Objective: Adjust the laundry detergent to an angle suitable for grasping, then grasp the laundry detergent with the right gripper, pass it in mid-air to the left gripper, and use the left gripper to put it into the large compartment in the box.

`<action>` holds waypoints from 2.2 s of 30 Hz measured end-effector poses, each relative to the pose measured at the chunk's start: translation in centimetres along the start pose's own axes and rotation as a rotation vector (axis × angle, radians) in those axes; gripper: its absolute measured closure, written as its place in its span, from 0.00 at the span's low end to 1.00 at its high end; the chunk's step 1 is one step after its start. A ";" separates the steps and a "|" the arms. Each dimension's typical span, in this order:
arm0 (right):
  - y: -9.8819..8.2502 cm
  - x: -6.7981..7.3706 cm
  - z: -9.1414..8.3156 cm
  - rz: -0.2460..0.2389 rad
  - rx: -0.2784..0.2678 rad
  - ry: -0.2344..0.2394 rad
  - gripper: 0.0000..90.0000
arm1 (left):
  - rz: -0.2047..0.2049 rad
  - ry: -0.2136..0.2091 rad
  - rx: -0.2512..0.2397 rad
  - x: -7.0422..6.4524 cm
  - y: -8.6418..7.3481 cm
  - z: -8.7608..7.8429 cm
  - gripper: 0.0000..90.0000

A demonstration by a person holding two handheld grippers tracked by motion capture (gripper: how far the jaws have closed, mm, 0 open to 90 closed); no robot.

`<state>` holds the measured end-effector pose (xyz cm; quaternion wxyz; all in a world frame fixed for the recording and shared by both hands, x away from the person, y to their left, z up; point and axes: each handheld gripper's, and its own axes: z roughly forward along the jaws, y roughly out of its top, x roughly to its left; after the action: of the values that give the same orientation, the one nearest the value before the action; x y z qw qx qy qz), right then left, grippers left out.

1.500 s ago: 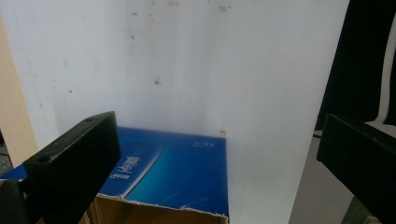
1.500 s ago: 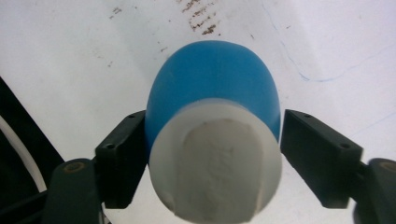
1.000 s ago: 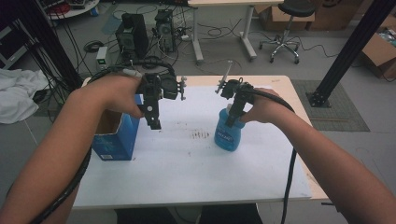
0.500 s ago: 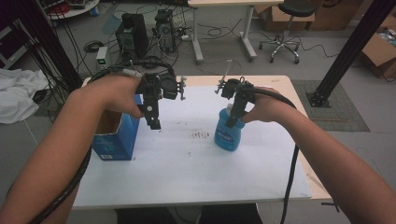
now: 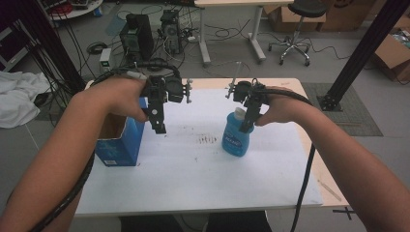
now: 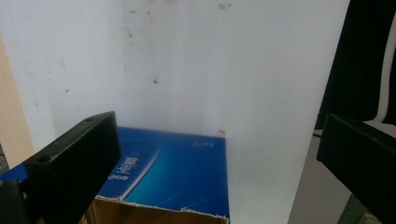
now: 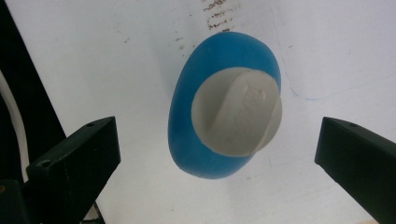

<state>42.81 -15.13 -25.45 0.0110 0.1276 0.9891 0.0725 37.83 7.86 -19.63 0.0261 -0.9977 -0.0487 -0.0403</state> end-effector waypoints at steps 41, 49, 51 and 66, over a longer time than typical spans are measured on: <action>-2.0 -1.7 -4.0 -0.162 0.031 -0.037 0.00 | -0.010 0.005 0.002 -0.1 -0.9 -0.8 0.00; -2.5 -1.8 -4.1 -0.149 0.030 -0.034 0.00 | -0.010 0.010 -0.001 -0.2 -0.8 -1.1 0.00; -2.7 -1.8 -4.1 -0.143 0.028 -0.032 0.00 | -0.006 0.012 0.003 -0.3 -0.6 -1.1 0.00; -3.6 -1.7 -3.0 -0.120 0.012 -0.031 0.00 | 0.012 0.003 -0.001 -0.2 -0.3 -0.5 0.00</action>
<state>43.43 -19.38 -23.02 0.0301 0.0694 0.9951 0.0639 37.56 8.08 -19.09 0.0258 -0.9979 -0.0425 -0.0418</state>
